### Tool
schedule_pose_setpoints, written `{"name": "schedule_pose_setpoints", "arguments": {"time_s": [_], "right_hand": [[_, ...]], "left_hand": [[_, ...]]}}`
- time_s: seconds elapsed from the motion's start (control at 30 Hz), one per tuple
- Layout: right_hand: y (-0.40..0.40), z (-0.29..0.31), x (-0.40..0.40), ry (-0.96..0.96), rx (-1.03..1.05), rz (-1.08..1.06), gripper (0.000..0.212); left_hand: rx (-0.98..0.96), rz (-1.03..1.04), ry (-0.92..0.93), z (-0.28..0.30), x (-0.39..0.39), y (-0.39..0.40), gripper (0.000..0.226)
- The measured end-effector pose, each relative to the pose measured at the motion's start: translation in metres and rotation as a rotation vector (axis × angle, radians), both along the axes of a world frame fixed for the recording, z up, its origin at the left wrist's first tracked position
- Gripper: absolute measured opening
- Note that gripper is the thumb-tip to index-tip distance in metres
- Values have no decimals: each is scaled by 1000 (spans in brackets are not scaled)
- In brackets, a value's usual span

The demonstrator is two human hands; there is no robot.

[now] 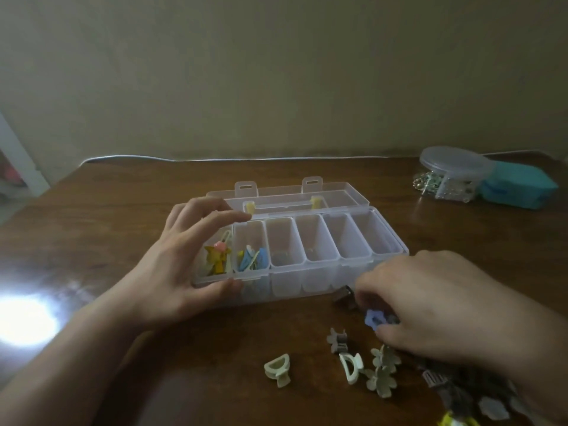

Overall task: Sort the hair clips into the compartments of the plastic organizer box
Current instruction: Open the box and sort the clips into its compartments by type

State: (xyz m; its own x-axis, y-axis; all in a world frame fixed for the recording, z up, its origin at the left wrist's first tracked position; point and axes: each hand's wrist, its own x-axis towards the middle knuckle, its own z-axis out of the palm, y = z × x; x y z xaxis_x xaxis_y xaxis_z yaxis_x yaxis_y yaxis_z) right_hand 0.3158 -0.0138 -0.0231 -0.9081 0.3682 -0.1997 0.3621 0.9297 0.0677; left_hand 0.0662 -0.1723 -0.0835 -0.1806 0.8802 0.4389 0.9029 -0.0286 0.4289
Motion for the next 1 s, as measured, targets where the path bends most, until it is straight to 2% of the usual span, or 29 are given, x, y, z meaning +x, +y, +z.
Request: {"name": "schedule_pose_setpoints", "arguments": {"time_s": [0.1, 0.17, 0.23, 0.3, 0.4, 0.47, 0.53, 0.63, 0.73, 0.8, 0.87, 0.9, 0.93, 1.0], "right_hand": [[5, -1, 2, 27, -99, 59, 12], [11, 1, 6, 104, -177, 83, 14], [16, 7, 6, 255, -387, 76, 18], [16, 8, 1, 501, -561, 86, 14], [8, -1, -17, 904, -471, 161, 8], [2, -11, -33, 1009, -343, 189, 15], [-1, -19, -47, 1010, -253, 159, 22], [-7, -25, -56, 820, -56, 162, 27], [-4, -22, -51, 665, -212, 226, 49], [3, -12, -36, 770, -383, 216, 39], [14, 4, -11, 948, -430, 135, 28], [20, 13, 2, 960, -441, 76, 29], [26, 21, 13, 882, -438, 9, 31], [38, 27, 25, 548, -355, -85, 16]], "left_hand": [[-6, -14, -11, 0, 2, 0, 70], [-8, -28, -31, 1, 4, 0, 70], [-10, -50, -50, 1, 7, 1, 69], [-7, -69, -67, 1, 9, 2, 67], [9, -77, -80, 2, 14, 4, 69], [30, -80, -95, 2, 18, 5, 73], [42, -86, -110, 2, 21, 6, 77], [35, -81, -103, 2, 22, 7, 79], [31, -84, -77, 2, 21, 7, 79], [27, -85, -59, 3, 22, 7, 78], [25, -79, -37, 3, 22, 7, 77], [24, -71, -33, 3, 22, 7, 76], [22, -59, -35, 3, 22, 8, 75], [17, -31, -38, 1, 21, 8, 73]]}}
